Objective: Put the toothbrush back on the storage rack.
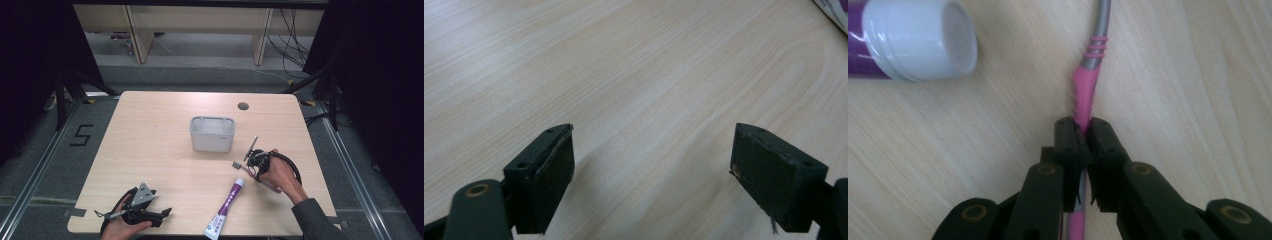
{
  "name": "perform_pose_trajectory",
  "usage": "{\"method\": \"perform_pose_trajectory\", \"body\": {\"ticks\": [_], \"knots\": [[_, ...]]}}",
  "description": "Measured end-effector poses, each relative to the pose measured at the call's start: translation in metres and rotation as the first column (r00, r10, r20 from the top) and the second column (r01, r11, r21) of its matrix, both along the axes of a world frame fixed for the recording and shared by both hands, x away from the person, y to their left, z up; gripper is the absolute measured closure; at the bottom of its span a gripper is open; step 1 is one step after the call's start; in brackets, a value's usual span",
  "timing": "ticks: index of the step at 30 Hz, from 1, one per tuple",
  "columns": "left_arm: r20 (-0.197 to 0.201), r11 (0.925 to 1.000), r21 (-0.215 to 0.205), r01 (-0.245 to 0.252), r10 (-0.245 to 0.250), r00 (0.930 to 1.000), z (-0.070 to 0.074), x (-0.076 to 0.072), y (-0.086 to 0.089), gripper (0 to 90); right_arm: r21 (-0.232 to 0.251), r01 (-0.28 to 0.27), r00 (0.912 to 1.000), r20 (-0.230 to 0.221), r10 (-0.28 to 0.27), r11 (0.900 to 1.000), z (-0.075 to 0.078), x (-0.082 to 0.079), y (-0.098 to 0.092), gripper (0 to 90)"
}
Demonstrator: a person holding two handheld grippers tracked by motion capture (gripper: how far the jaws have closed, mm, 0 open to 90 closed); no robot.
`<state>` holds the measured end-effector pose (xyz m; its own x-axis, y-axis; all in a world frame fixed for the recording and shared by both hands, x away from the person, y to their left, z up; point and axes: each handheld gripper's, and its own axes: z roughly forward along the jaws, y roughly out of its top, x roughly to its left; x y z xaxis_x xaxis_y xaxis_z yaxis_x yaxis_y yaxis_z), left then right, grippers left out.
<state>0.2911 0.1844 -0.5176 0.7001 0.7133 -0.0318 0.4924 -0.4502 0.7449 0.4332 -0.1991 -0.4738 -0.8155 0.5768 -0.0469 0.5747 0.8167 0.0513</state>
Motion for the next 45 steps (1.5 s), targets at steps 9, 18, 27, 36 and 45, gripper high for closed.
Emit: {"method": "perform_pose_trajectory", "body": {"ticks": [9,18,27,36,45], "knots": [[-0.002,1.0,-0.003,-0.001,0.001,1.0,0.0,0.0,0.0,17.5,0.08,0.004,0.9996,0.026,-0.006,0.997,0.02,-0.009,-0.011,84.3],[-0.002,0.9998,-0.017,-0.011,0.011,0.9999,-0.001,0.0,-0.001,17.4,0.276,-0.028,0.9873,0.158,-0.016,0.961,0.056,-0.02,-0.031,84.3],[0.002,0.9999,-0.007,-0.013,0.013,0.9999,-0.001,0.001,0.001,17.4,0.432,-0.025,0.9563,0.273,-0.104,0.901,0.072,-0.015,-0.042,84.3],[-0.002,0.9996,-0.024,-0.017,0.017,0.9999,0.0,0.0,0.001,17.5,0.532,-0.046,0.9419,0.305,-0.141,0.845,0.084,-0.005,-0.042,84.3],[0.007,0.9999,-0.009,-0.011,0.011,0.9999,-0.001,0.002,0.001,17.5,0.677,-0.056,0.9042,0.346,-0.25,0.734,0.098,0.015,-0.034,84.3]]}}
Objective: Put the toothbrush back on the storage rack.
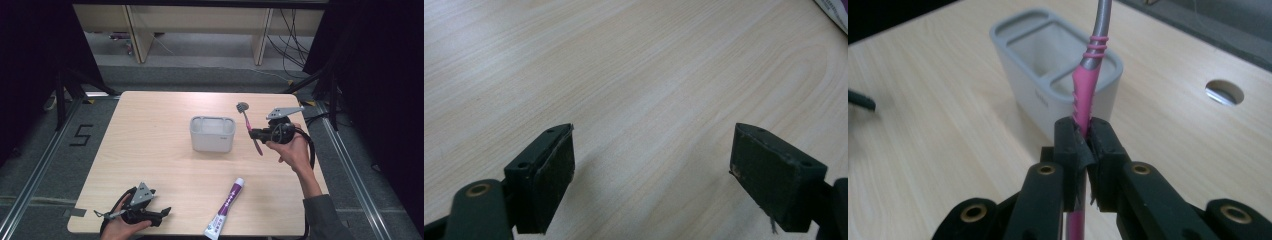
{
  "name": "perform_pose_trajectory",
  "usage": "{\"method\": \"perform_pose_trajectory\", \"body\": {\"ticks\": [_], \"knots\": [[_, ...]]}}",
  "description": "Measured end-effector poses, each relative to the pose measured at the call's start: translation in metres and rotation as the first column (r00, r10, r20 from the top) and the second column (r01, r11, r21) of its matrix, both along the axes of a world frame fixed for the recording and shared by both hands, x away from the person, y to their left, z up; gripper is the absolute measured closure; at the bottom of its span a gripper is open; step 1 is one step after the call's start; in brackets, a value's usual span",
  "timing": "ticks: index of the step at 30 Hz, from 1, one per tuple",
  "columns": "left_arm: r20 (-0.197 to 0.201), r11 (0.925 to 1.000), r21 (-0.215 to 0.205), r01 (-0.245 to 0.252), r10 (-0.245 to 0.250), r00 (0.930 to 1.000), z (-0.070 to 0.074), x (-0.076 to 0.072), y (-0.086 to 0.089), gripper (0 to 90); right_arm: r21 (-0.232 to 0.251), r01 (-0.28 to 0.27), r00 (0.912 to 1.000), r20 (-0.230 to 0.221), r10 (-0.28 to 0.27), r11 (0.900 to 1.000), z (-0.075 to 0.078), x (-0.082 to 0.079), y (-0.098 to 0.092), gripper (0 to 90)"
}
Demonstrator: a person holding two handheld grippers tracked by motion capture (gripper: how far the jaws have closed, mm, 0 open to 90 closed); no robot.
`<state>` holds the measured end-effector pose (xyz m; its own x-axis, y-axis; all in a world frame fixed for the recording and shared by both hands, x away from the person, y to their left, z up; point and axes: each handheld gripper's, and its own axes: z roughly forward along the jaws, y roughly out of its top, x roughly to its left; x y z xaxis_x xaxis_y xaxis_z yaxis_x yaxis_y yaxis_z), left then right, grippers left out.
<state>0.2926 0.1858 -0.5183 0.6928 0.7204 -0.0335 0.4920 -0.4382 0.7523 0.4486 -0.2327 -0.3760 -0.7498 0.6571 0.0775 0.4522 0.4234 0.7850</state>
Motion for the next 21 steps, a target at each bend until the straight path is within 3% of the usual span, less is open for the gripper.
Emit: {"method": "perform_pose_trajectory", "body": {"ticks": [2,4,5,6,7,9,10,12,13,14,21], "knots": [[-0.004,1.0,0.007,0.003,-0.003,1.0,0.001,0.0,0.001,17.5,-0.003,0.004,1.0,0.0,-0.004,1.0,0.002,0.001,0.001,84.3],[-0.003,0.9997,-0.022,-0.005,0.005,1.0,0.0,-0.001,-0.001,17.5,0.043,0.008,0.9995,0.03,-0.009,0.999,0.002,0.007,0.005,84.3],[-0.001,1.0,0.002,-0.001,0.001,1.0,0.0,0.0,0.001,17.5,0.045,0.01,0.9993,0.036,-0.011,0.999,0.003,0.01,0.005,84.3],[-0.003,1.0,-0.005,-0.004,0.004,1.0,0.0,-0.001,0.0,17.5,0.058,0.018,0.9975,0.067,-0.022,0.998,0.003,0.012,0.007,84.2],[-0.006,0.9999,-0.015,-0.008,0.008,1.0,0.001,-0.001,0.0,17.5,0.079,0.026,0.9982,0.053,-0.03,0.997,0.004,0.014,0.01,84.3],[-0.005,0.9999,-0.016,-0.005,0.005,1.0,0.001,-0.001,0.0,17.5,0.109,0.027,0.9966,0.074,-0.035,0.994,0.003,0.019,0.012,84.3],[-0.004,0.9998,-0.017,-0.006,0.006,1.0,0.0,-0.001,0.0,17.5,0.123,0.044,0.9973,0.052,-0.051,0.991,0.005,0.019,0.013,84.2],[-0.006,0.9999,-0.014,-0.008,0.008,1.0,0.001,-0.001,0.0,17.5,0.151,0.049,0.9959,0.068,-0.059,0.987,0.004,0.023,0.017,84.3],[-0.005,0.9999,-0.014,-0.007,0.007,1.0,0.001,-0.001,0.0,17.5,0.146,0.037,0.9949,0.088,-0.05,0.989,0.005,0.026,0.018,84.3],[-0.005,0.9998,-0.017,-0.005,0.005,1.0,0.001,-0.001,0.0,17.5,0.157,0.055,0.995,0.074,-0.067,0.986,0.006,0.026,0.019,84.3],[-0.005,1.0,-0.009,0.001,-0.001,1.0,0.001,-0.001,0.0,17.5,0.217,0.067,0.9903,0.104,-0.092,0.974,0.01,0.038,0.027,84.3]]}}
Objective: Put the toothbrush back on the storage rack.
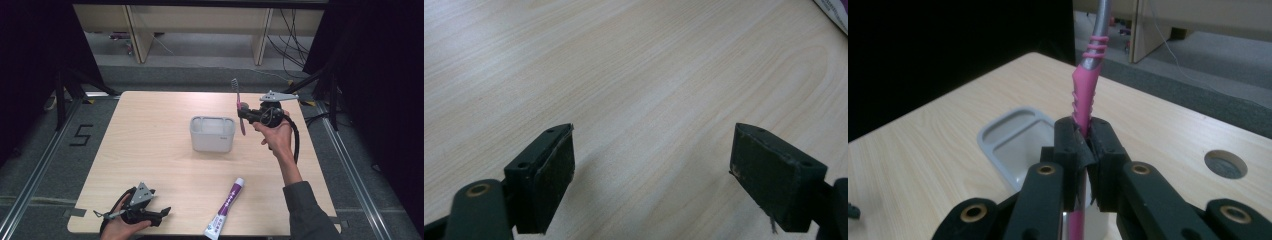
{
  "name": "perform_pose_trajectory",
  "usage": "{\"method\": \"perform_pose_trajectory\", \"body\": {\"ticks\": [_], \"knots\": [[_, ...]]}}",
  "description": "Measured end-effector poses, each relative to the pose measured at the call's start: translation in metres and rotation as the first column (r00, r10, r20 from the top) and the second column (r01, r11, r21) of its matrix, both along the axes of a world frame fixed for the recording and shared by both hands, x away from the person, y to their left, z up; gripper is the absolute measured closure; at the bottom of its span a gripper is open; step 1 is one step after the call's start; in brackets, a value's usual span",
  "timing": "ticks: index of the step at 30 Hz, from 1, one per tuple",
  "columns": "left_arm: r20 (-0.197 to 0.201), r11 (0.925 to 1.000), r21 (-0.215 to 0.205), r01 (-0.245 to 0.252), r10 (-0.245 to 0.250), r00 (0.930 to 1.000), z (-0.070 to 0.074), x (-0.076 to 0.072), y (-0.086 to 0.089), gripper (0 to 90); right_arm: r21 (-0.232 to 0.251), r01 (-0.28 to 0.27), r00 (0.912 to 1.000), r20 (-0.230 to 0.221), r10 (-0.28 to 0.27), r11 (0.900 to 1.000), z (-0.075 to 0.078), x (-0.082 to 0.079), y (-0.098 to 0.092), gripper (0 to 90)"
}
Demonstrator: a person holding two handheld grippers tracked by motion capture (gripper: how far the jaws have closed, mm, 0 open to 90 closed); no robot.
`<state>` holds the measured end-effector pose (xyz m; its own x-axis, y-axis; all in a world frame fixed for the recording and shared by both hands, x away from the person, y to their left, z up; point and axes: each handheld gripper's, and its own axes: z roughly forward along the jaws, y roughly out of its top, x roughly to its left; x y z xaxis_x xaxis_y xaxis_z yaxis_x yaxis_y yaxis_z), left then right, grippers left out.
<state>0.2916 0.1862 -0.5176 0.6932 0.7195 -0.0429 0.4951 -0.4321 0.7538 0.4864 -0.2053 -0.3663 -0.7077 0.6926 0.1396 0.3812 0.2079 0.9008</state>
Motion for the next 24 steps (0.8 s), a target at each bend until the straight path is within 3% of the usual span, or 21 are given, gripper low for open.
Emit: {"method": "perform_pose_trajectory", "body": {"ticks": [3,5,6,11,14,15,17,20,21,23,24], "knots": [[0.0,1.0,-0.007,-0.005,0.005,1.0,0.0,0.0,-0.001,17.5,0.022,-0.013,0.9998,0.013,0.013,1.0,0.002,0.006,0.004,84.3],[0.0,1.0,0.004,0.004,-0.004,1.0,0.0,0.0,0.0,17.5,0.048,-0.003,1.0,-0.003,0.003,0.999,0.003,0.009,0.007,84.3],[0.002,1.0,0.001,-0.001,0.001,1.0,0.0,0.0,0.0,17.5,0.04,-0.002,0.9999,0.013,0.001,0.999,0.003,0.01,0.007,84.3],[0.003,1.0,0.0,-0.001,0.001,1.0,0.0,0.0,0.0,17.5,0.056,0.012,0.9999,-0.001,-0.012,0.998,0.003,0.015,0.016,84.2],[0.003,1.0,0.0,-0.002,0.002,1.0,0.0,0.0,0.0,17.5,0.05,0.01,0.9997,0.023,-0.012,0.999,0.002,0.021,0.019,84.2],[0.003,1.0,0.0,-0.001,0.001,1.0,0.0,0.0,0.0,17.5,0.071,0.019,0.9998,-0.002,-0.019,0.997,0.001,0.021,0.021,84.2],[0.004,1.0,-0.001,-0.001,0.001,1.0,0.0,0.0,0.0,17.5,0.065,0.017,0.9997,0.018,-0.019,0.998,-0.001,0.025,0.022,84.2],[0.005,1.0,0.008,-0.001,0.001,1.0,0.0,0.0,0.0,17.5,0.082,0.021,0.9997,0.012,-0.022,0.996,-0.006,0.03,0.024,84.2],[0.003,0.9999,-0.012,-0.004,0.004,1.0,0.0,-0.001,-0.001,17.5,0.077,0.025,0.9993,0.025,-0.027,0.997,-0.007,0.031,0.024,84.2],[0.006,1.0,0.006,-0.003,0.003,1.0,0.0,0.0,0.0,17.5,0.077,0.026,0.9996,0.002,-0.027,0.997,-0.01,0.033,0.026,84.2],[0.003,1.0,0.0,0.0,0.0,1.0,0.0,0.0,0.0,17.5,0.074,0.035,0.9992,0.018,-0.037,0.997,-0.012,0.035,0.027,84.2]]}}
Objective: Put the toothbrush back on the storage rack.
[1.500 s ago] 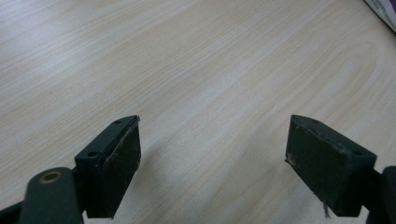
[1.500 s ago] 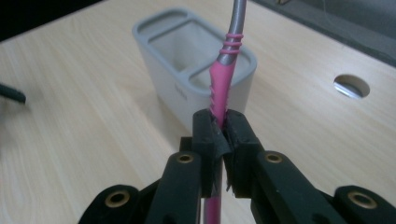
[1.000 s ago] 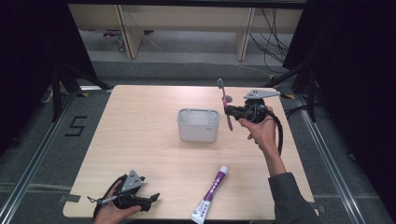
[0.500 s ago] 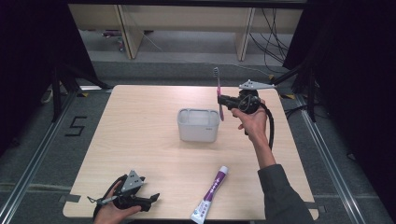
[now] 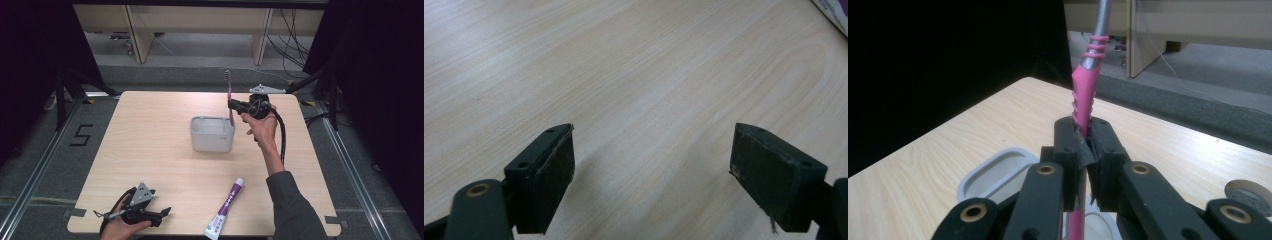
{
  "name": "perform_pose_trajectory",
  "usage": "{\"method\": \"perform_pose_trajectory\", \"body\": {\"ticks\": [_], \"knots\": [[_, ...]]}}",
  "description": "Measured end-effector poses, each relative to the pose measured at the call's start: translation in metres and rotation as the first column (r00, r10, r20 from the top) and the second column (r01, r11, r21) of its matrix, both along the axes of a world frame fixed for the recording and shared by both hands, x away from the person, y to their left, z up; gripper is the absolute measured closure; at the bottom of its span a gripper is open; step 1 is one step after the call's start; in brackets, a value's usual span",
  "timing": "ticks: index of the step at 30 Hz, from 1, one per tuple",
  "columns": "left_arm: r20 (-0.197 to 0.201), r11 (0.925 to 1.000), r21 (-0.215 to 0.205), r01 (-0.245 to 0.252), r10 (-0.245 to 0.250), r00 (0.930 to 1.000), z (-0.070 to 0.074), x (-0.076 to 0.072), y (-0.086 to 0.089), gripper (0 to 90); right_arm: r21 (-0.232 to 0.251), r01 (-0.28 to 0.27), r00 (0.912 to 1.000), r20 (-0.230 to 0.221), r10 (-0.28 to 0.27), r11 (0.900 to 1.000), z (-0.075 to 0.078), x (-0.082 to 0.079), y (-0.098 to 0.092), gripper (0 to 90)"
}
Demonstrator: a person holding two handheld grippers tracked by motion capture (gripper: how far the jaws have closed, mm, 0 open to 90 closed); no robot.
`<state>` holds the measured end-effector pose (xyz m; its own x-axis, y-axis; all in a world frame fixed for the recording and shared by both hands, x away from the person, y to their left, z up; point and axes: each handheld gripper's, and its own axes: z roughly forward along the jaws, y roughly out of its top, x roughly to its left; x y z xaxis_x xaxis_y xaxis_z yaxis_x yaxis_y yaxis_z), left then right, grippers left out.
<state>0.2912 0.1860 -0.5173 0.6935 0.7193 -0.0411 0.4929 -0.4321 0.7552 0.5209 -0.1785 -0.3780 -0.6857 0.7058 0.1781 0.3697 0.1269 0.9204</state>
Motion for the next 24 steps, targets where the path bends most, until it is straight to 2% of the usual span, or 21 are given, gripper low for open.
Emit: {"method": "perform_pose_trajectory", "body": {"ticks": [5,7,10,11,14,16,18,19,21,23,24], "knots": [[0.001,1.0,0.002,-0.003,0.003,1.0,0.0,0.0,0.0,17.5,0.019,0.01,0.9999,0.006,-0.01,1.0,-0.005,0.004,0.004,84.2],[0.001,1.0,0.002,-0.001,0.001,1.0,0.0,0.0,0.0,17.5,0.022,0.023,0.9996,-0.014,-0.023,1.0,-0.007,0.004,0.005,84.2],[0.002,0.9999,0.011,0.001,-0.001,1.0,0.001,0.0,0.001,17.5,0.023,0.036,0.9993,0.007,-0.036,0.999,-0.013,0.006,0.004,84.2],[0.001,1.0,0.005,0.0,0.0,1.0,0.0,0.0,0.001,17.5,0.036,0.042,0.9991,-0.011,-0.041,0.998,-0.015,0.006,0.004,84.1],[-0.001,1.0,0.004,0.007,-0.007,1.0,0.0,0.0,0.0,17.5,0.035,0.047,0.9988,-0.018,-0.046,0.998,-0.023,0.007,0.003,84.1],[0.0,1.0,0.0,0.003,-0.003,1.0,0.0,0.0,0.0,17.5,0.052,0.051,0.9985,-0.024,-0.049,0.997,-0.028,0.007,0.002,84.1],[-0.001,1.0,0.004,0.006,-0.006,1.0,0.0,0.0,0.0,17.5,0.05,0.053,0.998,-0.037,-0.051,0.997,-0.031,0.007,0.003,84.1],[-0.001,1.0,0.001,0.003,-0.003,1.0,0.0,0.0,0.0,17.5,0.044,0.045,0.9989,-0.019,-0.044,0.998,-0.033,0.008,0.003,84.1],[0.001,1.0,0.002,-0.001,0.001,1.0,0.0,0.0,0.0,17.5,0.052,0.055,0.998,-0.033,-0.053,0.997,-0.035,0.007,0.003,84.1],[-0.001,1.0,0.001,0.004,-0.004,1.0,0.0,0.0,0.0,17.5,0.029,0.056,0.9982,-0.023,-0.055,0.998,-0.038,0.008,0.002,84.0],[-0.001,1.0,0.003,0.005,-0.005,1.0,0.0,0.0,0.0,17.5,0.041,0.061,0.9973,-0.045,-0.059,0.997,-0.038,0.007,0.003,84.0]]}}
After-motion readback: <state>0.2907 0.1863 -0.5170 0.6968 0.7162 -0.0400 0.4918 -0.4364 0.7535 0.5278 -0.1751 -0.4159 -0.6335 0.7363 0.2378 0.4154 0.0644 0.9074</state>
